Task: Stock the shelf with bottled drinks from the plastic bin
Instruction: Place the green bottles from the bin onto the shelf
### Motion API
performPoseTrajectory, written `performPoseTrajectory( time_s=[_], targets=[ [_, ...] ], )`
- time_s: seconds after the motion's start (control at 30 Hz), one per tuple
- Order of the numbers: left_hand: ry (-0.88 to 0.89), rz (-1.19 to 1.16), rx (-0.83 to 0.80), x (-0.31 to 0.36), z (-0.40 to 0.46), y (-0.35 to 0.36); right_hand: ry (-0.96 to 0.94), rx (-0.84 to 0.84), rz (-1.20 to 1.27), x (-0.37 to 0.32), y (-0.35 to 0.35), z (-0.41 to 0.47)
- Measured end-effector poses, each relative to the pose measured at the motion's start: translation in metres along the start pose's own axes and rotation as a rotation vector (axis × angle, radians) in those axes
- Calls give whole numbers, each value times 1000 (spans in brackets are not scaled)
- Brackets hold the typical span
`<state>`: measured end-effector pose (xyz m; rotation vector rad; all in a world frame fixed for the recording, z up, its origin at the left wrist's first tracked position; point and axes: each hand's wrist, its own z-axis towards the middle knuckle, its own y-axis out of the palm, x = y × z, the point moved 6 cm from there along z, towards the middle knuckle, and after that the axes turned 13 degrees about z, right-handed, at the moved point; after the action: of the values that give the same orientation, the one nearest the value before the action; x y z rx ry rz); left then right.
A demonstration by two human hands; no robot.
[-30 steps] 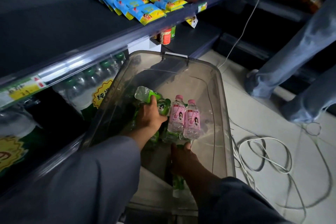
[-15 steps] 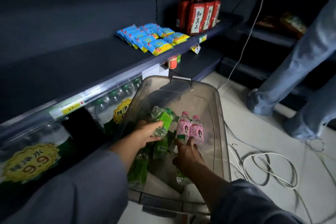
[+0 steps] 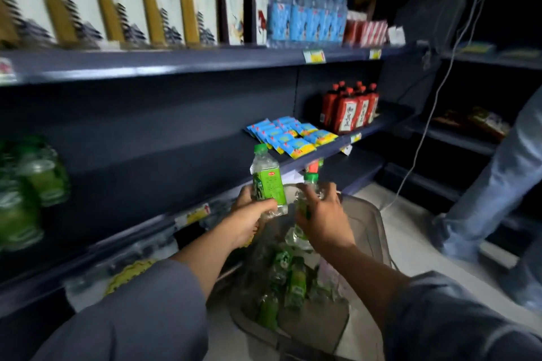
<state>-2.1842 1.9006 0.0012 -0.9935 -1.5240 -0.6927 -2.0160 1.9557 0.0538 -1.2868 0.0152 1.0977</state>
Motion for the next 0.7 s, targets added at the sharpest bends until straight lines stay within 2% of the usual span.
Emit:
performPoseTrajectory(
  time_s=[0.13,0.3,0.5,0.7],
  targets=[
    [50,-48,107,30,-23,-47,-136,57,67,-63,2,16],
    [115,-80,237,48,-65,-125,-256,15,195,-140,39,23],
    [127,144,531,47,-103,-228,-344,-42,321,-217,97,21],
    [195,466,608,41,-130,-307,-375,-104,394,-281,156,16]
  ],
)
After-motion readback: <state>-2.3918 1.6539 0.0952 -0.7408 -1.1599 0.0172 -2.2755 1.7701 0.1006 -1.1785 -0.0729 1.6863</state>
